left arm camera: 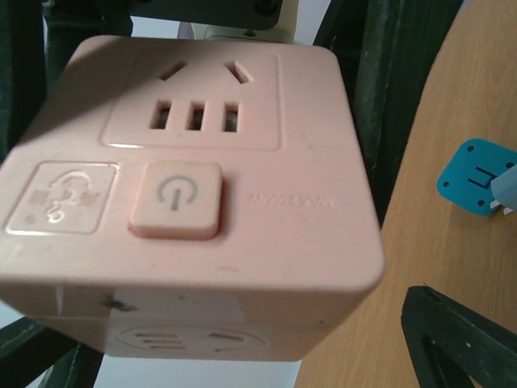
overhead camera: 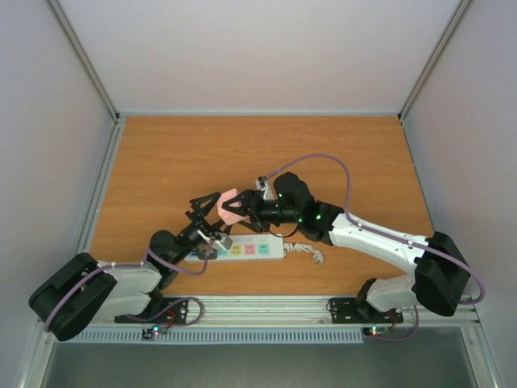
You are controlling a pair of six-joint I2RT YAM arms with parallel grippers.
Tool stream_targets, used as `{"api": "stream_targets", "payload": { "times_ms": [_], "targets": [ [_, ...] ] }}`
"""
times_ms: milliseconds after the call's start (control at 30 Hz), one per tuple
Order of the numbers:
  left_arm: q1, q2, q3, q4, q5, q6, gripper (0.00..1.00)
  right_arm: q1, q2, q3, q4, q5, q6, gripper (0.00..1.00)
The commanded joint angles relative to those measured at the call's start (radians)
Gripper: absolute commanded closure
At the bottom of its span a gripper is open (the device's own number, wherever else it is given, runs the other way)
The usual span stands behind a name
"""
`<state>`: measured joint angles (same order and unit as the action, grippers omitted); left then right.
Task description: Insert the plug
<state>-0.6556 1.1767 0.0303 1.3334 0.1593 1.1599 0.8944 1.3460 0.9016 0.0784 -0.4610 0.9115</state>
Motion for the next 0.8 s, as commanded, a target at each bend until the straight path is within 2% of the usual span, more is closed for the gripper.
{"api": "stream_targets", "payload": {
  "times_ms": [0, 167, 400, 500, 533, 600, 667, 733, 767],
  "targets": [
    [0.004, -0.002, -0.027, 0.435, 0.029, 0.04, 0.05, 0.023, -0.01, 0.008, 0.043, -0.007, -0.016, 0.76],
    [0.004, -0.039, -0.059, 0.434, 0.077, 0.047, 0.23, 0.034, 0.009, 0.012, 0.023, 0.004, -0.025, 0.76],
    [0.004, -0.153, -0.063, 0.331, 0.095, 0.023, 0.32, 0.048, 0.024, 0.014, 0.027, 0.021, -0.025, 0.76],
    [0.005, -0.225, -0.064, 0.243, 0.109, 0.012, 0.46, 0.051, 0.029, 0.023, -0.005, 0.047, -0.039, 0.75],
    [0.004, -0.255, -0.064, 0.187, 0.115, 0.006, 0.55, 0.051, 0.028, 0.03, -0.022, 0.06, -0.048, 0.73],
    [0.004, -0.324, -0.061, 0.099, 0.127, 0.006, 0.69, 0.051, 0.023, 0.046, -0.062, 0.093, -0.067, 0.64],
    [0.004, -0.412, -0.039, -0.109, 0.143, 0.002, 0.79, 0.051, 0.021, 0.077, -0.128, 0.132, -0.096, 0.55],
    [0.004, -0.487, 0.007, -0.303, 0.144, -0.017, 0.86, 0.051, 0.023, 0.118, -0.199, 0.177, -0.142, 0.38],
    [0.004, -0.483, 0.017, -0.333, 0.134, -0.043, 0.88, 0.049, 0.022, 0.142, -0.237, 0.209, -0.167, 0.29]
  ]
}}
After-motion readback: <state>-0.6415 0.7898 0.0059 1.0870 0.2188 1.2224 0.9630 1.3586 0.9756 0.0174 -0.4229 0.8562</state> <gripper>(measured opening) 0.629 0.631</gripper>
